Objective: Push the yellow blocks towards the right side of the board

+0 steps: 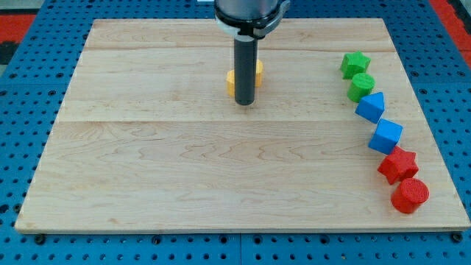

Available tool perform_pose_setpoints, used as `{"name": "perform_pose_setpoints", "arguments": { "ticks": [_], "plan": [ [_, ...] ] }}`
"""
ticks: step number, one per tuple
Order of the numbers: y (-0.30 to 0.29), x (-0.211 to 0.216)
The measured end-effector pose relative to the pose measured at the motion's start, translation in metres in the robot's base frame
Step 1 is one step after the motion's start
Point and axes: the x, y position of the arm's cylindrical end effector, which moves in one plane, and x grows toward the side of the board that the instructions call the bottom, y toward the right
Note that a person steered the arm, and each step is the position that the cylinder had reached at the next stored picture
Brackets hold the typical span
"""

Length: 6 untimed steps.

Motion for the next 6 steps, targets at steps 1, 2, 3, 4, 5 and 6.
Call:
{"name": "perform_pose_setpoints", "arguments": {
  "ticks": [1, 2, 3, 4, 5, 6],
  "plan": [
    [-0.028, 0.005],
    [-0.051, -0.013],
    [-0.030, -0.044],
    [0.018, -0.055],
    [0.031, -0.057],
    [-0.016, -0.055]
  ]
}}
